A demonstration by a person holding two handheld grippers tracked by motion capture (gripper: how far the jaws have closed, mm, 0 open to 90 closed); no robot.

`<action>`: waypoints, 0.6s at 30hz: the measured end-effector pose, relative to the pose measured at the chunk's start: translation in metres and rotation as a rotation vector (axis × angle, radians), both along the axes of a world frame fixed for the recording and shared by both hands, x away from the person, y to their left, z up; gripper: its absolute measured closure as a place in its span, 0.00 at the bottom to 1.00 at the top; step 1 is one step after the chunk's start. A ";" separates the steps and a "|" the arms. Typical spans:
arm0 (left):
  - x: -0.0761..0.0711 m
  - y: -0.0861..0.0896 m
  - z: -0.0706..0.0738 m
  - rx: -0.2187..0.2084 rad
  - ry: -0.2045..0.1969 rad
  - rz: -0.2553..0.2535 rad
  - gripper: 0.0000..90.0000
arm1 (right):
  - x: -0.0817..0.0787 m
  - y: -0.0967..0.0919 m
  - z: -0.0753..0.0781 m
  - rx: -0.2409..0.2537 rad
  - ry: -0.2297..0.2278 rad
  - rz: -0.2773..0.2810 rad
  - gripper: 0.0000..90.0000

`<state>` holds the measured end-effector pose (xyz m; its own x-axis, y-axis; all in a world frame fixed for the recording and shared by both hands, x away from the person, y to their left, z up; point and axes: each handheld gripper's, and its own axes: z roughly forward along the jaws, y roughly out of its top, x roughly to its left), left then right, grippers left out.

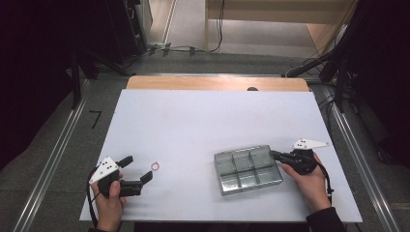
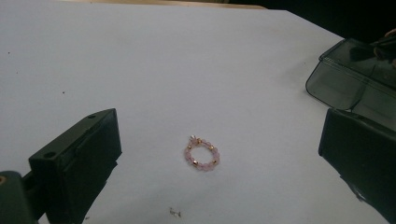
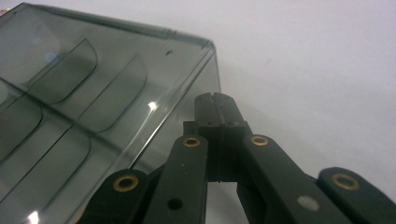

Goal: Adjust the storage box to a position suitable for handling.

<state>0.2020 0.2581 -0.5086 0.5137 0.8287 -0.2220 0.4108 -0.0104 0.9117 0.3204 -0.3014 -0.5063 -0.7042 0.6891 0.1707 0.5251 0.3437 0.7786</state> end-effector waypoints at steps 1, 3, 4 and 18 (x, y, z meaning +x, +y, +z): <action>0.000 0.000 0.000 0.000 0.000 0.000 0.00 | -0.004 0.000 0.000 -0.002 0.002 -0.003 0.98; 0.000 0.000 0.000 -0.001 0.000 -0.001 0.00 | -0.011 -0.001 0.000 -0.009 -0.001 -0.009 0.98; 0.000 0.000 0.000 0.001 0.000 0.000 0.00 | -0.013 -0.001 -0.001 -0.008 -0.002 -0.014 0.98; -0.001 0.001 0.000 -0.009 -0.006 -0.005 0.00 | -0.054 0.011 -0.002 -0.011 -0.027 -0.088 0.98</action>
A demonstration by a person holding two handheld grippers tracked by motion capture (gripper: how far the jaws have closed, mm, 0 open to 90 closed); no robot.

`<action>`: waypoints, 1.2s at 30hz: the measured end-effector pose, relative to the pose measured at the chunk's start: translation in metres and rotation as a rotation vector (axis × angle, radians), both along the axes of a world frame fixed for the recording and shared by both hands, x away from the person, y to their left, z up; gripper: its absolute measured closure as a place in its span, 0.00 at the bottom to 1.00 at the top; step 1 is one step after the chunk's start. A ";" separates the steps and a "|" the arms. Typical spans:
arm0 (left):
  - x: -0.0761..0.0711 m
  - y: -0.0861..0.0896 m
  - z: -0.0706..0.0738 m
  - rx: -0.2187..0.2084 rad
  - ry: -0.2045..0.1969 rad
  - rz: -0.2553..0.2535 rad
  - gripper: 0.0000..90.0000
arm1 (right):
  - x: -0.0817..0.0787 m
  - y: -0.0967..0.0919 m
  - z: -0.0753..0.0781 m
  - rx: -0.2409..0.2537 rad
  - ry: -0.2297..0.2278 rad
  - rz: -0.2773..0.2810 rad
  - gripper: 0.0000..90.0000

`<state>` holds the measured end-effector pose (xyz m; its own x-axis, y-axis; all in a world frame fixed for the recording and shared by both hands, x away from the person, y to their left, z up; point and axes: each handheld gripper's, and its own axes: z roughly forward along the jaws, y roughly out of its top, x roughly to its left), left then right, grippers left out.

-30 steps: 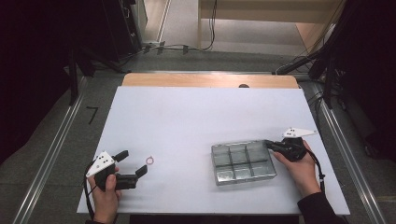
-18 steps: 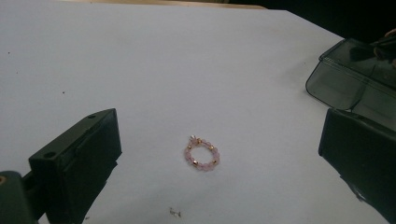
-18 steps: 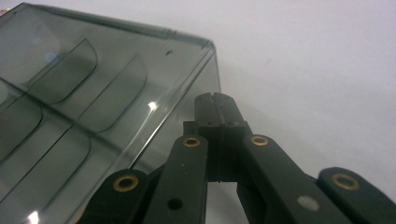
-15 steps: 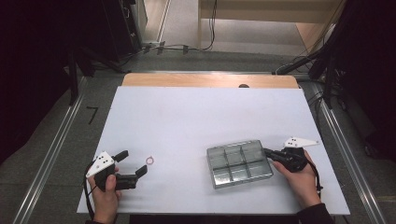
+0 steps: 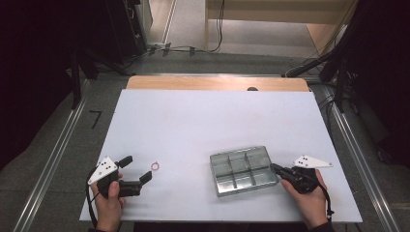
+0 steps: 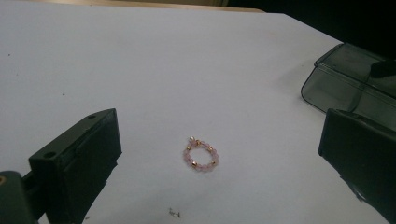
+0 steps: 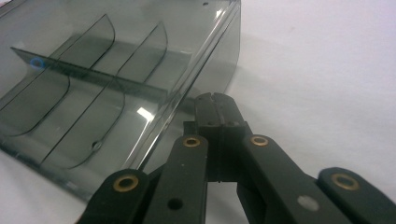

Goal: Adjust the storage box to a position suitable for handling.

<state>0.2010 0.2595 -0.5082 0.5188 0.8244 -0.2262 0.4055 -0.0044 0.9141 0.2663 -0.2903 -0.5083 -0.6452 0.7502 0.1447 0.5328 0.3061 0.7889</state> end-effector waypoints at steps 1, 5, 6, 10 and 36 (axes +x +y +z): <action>0.000 0.000 0.000 0.000 0.000 0.000 0.00 | -0.003 0.002 0.000 0.001 0.002 0.000 0.98; 0.000 0.000 0.000 0.000 -0.001 -0.001 0.00 | -0.013 0.008 0.000 -0.009 0.003 0.011 0.98; 0.000 0.000 0.000 0.000 -0.001 -0.001 0.00 | -0.015 0.010 -0.001 -0.012 0.003 0.016 0.98; 0.000 0.000 0.000 0.002 -0.003 -0.002 0.00 | -0.023 0.016 -0.001 -0.017 0.003 0.034 0.98; -0.003 -0.006 0.002 0.058 -0.020 0.006 0.00 | -0.037 0.049 -0.001 -0.040 -0.028 0.146 0.98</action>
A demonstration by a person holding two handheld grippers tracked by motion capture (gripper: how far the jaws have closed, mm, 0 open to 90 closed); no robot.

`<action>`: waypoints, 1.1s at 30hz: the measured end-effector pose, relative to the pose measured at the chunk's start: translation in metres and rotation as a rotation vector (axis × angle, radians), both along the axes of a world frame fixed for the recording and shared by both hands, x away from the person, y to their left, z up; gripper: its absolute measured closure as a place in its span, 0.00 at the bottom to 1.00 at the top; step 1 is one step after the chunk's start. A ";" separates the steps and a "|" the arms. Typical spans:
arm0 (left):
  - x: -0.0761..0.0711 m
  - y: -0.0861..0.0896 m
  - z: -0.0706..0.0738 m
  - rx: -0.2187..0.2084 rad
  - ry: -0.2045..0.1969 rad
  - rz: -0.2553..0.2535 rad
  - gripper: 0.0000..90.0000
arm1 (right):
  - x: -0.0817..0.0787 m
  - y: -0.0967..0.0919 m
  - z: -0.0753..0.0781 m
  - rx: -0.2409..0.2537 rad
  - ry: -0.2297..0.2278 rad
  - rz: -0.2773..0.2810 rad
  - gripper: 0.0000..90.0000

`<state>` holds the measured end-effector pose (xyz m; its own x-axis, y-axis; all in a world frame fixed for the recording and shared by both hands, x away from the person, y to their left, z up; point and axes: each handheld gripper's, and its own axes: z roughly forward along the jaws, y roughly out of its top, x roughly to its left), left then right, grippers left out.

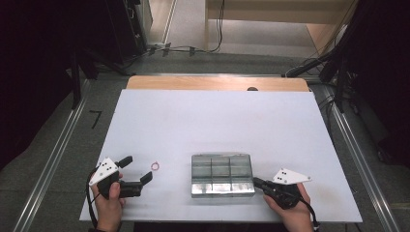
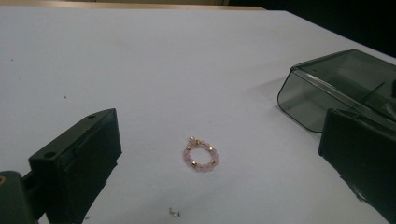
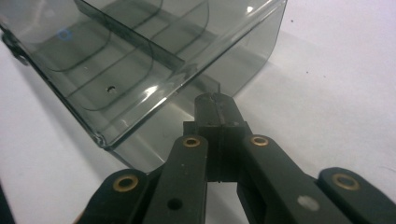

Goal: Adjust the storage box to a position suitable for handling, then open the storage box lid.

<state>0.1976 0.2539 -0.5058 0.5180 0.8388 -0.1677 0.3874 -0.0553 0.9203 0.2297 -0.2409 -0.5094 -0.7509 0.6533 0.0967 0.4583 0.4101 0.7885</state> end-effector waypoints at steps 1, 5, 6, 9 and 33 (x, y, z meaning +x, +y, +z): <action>-0.001 -0.002 0.000 0.013 -0.003 -0.008 0.00 | 0.001 -0.002 0.001 0.017 0.004 0.006 0.98; -0.004 -0.009 0.002 0.042 -0.013 -0.023 0.00 | 0.004 -0.014 0.005 0.058 0.014 -0.016 0.80; -0.004 -0.011 0.003 0.042 -0.014 -0.029 0.00 | 0.005 -0.017 0.007 0.071 0.017 -0.026 0.74; -0.006 -0.017 0.005 0.040 -0.016 -0.047 0.00 | 0.006 -0.024 0.014 0.106 0.020 0.002 0.57; -0.008 -0.088 0.003 0.013 0.081 -0.207 0.49 | 0.002 -0.020 0.022 0.131 0.013 0.104 0.67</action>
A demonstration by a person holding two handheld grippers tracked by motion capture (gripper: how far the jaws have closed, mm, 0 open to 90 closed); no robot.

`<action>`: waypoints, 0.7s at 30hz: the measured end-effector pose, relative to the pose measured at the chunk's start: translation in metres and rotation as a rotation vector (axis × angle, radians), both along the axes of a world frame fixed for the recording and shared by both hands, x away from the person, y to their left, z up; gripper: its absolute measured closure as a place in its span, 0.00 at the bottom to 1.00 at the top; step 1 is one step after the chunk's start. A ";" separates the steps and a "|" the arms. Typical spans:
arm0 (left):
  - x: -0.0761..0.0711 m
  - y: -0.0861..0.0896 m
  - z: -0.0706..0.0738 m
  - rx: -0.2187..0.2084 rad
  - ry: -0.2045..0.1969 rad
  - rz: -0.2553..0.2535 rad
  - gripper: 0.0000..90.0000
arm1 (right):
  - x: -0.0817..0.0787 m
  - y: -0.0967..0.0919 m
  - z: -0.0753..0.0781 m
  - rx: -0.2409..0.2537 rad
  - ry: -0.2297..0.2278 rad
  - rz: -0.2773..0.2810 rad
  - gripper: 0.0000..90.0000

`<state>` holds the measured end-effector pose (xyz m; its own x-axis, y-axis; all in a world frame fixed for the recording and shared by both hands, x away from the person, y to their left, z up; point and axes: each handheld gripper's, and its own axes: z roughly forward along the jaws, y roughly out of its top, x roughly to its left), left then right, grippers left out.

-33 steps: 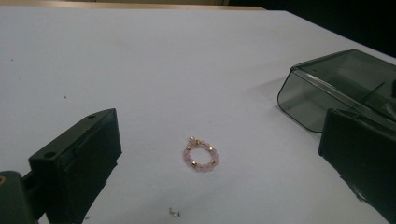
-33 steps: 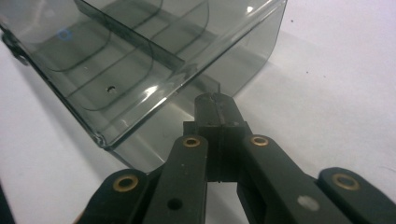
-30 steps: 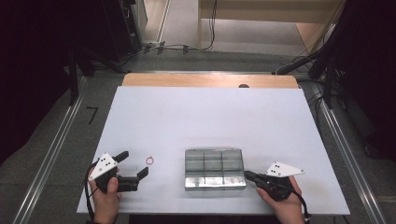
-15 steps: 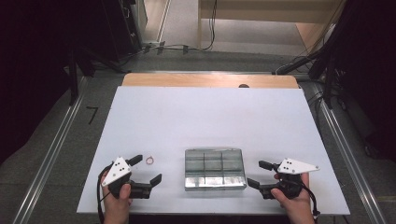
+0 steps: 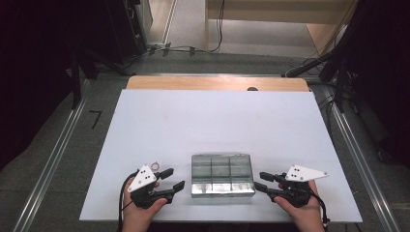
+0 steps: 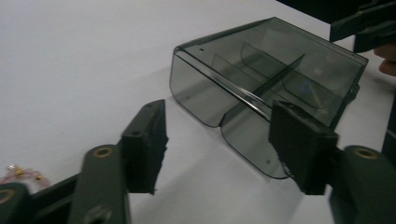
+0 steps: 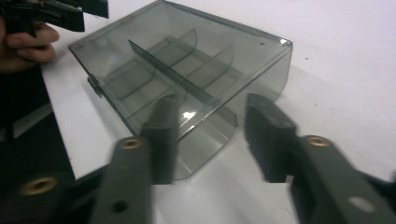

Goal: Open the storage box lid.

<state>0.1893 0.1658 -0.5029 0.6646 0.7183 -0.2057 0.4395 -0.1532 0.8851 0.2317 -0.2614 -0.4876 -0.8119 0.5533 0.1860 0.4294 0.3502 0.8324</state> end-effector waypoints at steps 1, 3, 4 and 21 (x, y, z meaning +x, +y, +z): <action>0.000 -0.002 0.000 0.008 0.005 -0.004 0.54 | 0.000 0.000 0.000 -0.006 -0.001 -0.003 0.72; 0.001 -0.004 0.000 0.002 0.023 -0.018 0.63 | 0.000 -0.001 -0.002 -0.005 0.001 0.001 0.79; 0.001 -0.005 -0.001 -0.002 0.030 -0.025 0.67 | 0.000 -0.001 -0.002 -0.003 0.002 0.006 0.82; 0.006 -0.016 -0.008 0.038 0.118 -0.145 0.98 | -0.003 0.004 -0.012 -0.090 0.021 0.087 0.98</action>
